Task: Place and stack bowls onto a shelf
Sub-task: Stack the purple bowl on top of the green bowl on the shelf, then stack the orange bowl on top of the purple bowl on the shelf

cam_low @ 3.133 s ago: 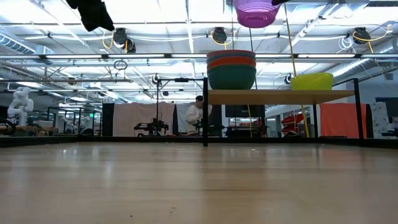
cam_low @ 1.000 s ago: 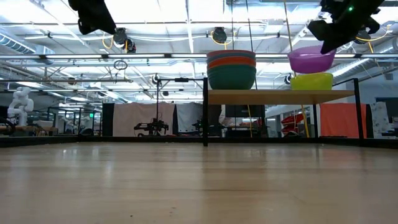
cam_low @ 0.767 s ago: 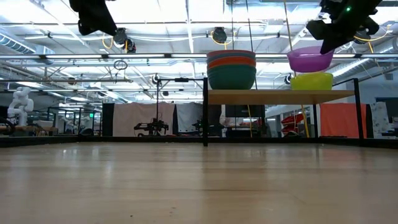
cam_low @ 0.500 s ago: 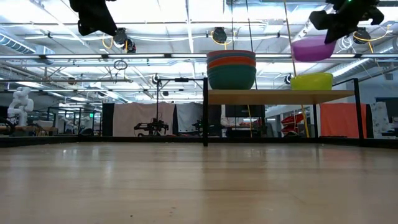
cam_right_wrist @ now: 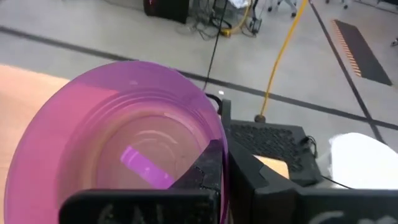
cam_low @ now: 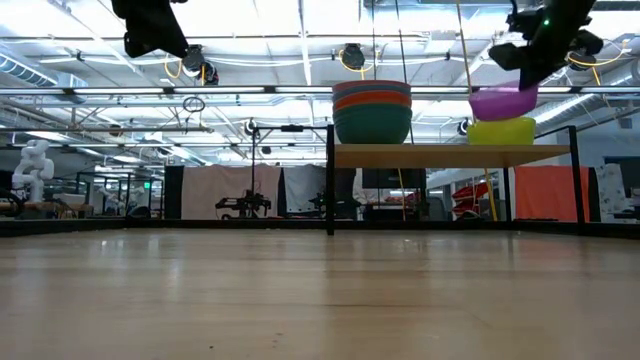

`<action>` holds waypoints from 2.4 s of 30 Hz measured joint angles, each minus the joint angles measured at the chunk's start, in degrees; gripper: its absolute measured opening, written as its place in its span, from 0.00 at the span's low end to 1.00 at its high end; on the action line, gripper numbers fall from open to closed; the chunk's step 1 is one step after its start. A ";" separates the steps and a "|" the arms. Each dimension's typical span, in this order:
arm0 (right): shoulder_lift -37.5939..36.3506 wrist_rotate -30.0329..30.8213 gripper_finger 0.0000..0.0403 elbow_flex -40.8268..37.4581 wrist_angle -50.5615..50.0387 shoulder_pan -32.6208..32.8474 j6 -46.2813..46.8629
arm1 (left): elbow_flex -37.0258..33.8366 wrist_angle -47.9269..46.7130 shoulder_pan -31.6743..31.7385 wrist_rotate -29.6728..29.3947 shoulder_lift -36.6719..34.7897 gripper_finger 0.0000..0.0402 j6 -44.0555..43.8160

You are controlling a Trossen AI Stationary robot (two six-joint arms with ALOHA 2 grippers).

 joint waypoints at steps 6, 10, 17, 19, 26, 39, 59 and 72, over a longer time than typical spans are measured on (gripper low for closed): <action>3.47 -8.86 0.00 0.00 0.20 -5.38 -2.82 | -0.02 0.00 0.00 0.00 0.00 0.20 -0.43; 5.81 -14.90 0.00 0.00 0.23 -7.29 -7.23 | 0.00 0.00 0.00 0.00 0.00 0.20 -0.45; 7.20 -13.70 0.04 0.00 0.59 -8.08 -7.28 | -0.02 0.00 0.00 0.00 0.00 0.20 -0.45; 7.08 -13.70 0.07 0.00 0.73 -8.08 -7.07 | -0.02 -0.02 0.00 0.00 0.00 0.20 -0.45; 6.95 -13.65 0.24 -0.02 1.02 -8.06 -7.27 | -0.02 -0.02 0.02 0.00 0.00 0.20 -0.45; -1.11 -33.77 0.34 -0.04 19.79 -4.90 -11.87 | -0.02 -6.70 -0.64 2.59 0.00 0.20 -1.35; -5.62 -43.90 0.31 -0.04 19.93 -2.22 -12.37 | -0.02 -26.47 -24.11 11.56 0.00 0.20 -27.20; -5.91 -54.33 0.31 -0.04 19.89 -2.22 -14.71 | -0.02 -24.68 -42.14 5.62 4.12 0.20 -33.68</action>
